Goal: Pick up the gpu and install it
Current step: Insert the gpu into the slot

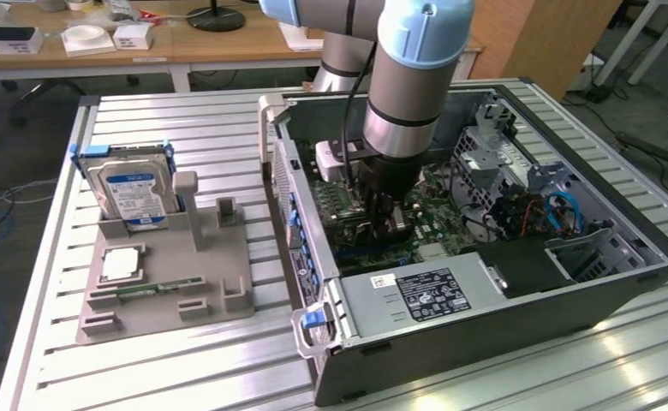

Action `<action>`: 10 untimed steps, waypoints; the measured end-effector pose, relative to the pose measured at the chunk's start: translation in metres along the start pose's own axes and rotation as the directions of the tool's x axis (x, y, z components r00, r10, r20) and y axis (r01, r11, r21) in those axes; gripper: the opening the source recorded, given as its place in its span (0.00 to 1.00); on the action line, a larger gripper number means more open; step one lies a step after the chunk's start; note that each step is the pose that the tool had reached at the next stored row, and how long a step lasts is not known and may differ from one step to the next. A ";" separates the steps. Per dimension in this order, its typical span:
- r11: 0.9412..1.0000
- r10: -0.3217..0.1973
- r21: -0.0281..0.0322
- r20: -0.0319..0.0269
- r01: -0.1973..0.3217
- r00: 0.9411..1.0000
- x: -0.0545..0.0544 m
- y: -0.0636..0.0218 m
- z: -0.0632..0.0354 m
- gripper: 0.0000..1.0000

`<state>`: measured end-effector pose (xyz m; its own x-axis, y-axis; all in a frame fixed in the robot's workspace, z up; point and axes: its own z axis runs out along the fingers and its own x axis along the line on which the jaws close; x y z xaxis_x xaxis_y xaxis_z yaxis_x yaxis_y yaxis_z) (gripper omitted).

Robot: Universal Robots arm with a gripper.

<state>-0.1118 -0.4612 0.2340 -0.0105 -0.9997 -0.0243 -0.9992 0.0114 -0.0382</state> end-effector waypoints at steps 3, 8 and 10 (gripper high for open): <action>1.000 0.000 0.000 0.000 0.000 1.000 0.000 0.0000 0.0000 0.27; 1.000 -0.001 0.001 0.000 0.001 1.000 0.000 0.0018 0.0042 0.27; 1.000 -0.001 0.001 0.000 0.001 1.000 0.000 0.0020 0.0043 0.27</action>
<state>-0.1136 -0.4613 0.2297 -0.0098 -0.9997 -0.0240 -0.9992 0.0108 -0.0388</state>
